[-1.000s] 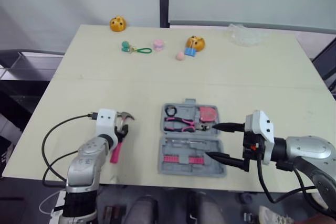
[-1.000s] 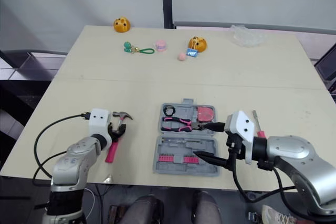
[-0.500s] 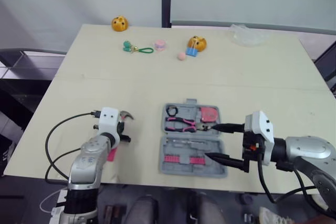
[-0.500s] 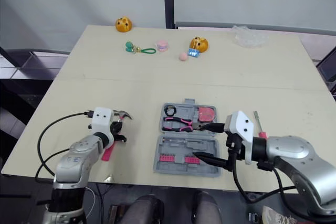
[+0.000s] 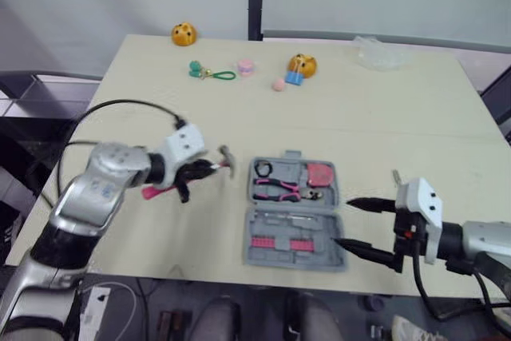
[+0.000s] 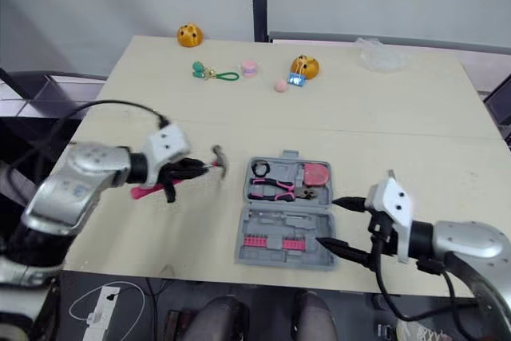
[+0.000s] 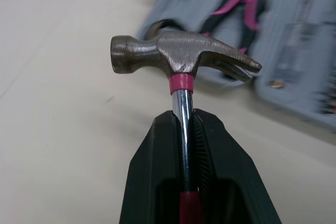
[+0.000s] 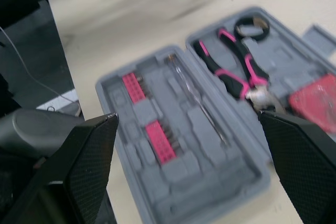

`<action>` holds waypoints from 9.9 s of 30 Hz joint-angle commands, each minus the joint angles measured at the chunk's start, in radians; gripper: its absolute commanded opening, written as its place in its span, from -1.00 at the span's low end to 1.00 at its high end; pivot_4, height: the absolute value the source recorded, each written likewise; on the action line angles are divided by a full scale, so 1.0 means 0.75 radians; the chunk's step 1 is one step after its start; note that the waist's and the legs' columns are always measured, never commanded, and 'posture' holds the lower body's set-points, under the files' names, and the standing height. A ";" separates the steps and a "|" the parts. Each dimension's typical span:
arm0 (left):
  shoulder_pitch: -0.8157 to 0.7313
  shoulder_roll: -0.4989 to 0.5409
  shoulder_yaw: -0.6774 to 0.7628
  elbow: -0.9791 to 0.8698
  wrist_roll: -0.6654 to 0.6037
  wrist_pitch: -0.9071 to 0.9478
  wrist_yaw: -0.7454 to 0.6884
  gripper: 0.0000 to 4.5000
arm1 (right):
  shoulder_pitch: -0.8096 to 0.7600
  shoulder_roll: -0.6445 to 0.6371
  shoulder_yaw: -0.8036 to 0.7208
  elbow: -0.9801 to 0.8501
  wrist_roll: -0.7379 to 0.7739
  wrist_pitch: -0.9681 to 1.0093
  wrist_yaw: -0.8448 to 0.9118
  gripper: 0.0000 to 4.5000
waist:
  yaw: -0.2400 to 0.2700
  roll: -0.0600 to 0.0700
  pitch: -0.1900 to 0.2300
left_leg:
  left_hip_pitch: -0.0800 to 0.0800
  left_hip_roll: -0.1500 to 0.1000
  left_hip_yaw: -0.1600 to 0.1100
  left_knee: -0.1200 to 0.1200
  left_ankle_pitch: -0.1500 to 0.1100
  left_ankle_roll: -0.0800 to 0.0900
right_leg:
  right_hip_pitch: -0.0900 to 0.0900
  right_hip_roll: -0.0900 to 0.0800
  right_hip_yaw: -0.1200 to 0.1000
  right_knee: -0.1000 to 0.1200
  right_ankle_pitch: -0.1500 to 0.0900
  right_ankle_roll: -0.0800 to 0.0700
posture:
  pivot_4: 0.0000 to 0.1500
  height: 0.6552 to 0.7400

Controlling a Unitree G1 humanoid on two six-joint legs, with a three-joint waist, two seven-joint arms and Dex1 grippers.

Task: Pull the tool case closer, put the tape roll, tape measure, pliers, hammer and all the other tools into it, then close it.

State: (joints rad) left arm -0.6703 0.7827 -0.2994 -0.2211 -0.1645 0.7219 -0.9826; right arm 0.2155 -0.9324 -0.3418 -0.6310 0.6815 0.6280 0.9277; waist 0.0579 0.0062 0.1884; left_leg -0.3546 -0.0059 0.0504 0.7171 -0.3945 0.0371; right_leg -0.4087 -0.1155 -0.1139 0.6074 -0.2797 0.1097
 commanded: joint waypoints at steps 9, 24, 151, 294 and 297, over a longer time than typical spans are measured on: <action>-0.296 -0.406 -0.584 0.065 0.182 0.167 -0.132 -0.99 | 0.393 0.090 -0.275 -0.210 -0.012 -0.019 0.006 1.00 | -0.021 0.001 0.000 | 0.002 0.003 0.004 -0.002 0.001 0.001 | -0.001 0.004 0.005 0.004 0.000 0.000 | 1.00 1.00; -0.334 -0.764 -0.683 0.255 0.320 0.376 0.153 -0.99 | 0.482 0.164 -0.302 -0.275 -0.020 -0.018 -0.040 1.00 | -0.008 0.001 0.000 | 0.002 0.001 0.003 0.001 0.001 0.004 | -0.001 0.001 0.011 0.004 0.001 0.001 | 1.00 1.00; 0.976 0.121 0.966 0.301 -0.368 -0.590 -0.253 0.99 | 0.406 0.013 -0.727 0.602 -0.263 -0.164 0.130 1.00 | -0.049 0.019 -0.028 | 0.025 0.001 -0.006 -0.013 -0.013 0.005 | 0.022 -0.019 0.009 -0.018 -0.005 -0.008 | 1.00 1.00; 0.407 -0.135 0.300 -0.137 -0.492 -0.511 -0.288 1.00 | -0.739 -0.125 0.378 0.477 -0.400 1.119 -0.017 -0.82 | -0.058 0.013 0.006 | 0.018 0.006 -0.011 -0.012 0.000 -0.008 | 0.017 -0.009 0.003 -0.008 -0.004 -0.007 | 1.00 1.00; 0.404 -0.136 0.296 -0.134 -0.493 -0.514 -0.289 1.00 | -0.806 -0.005 0.359 0.570 -0.432 1.224 -0.157 -0.82 | -0.057 0.013 0.006 | 0.017 0.006 -0.011 -0.012 0.000 -0.008 | 0.016 -0.008 0.003 -0.008 -0.004 -0.007 | 1.00 1.00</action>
State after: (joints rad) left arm -0.3659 0.6804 -0.0844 -0.3051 -0.5322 0.3499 -1.1943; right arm -0.3740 -0.9410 -0.0304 -0.2230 0.3721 1.5056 0.8607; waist 0.0150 0.0161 0.1931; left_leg -0.3420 -0.0019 0.0422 0.7080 -0.3945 0.0313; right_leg -0.3965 -0.1212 -0.1119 0.6016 -0.2823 0.1046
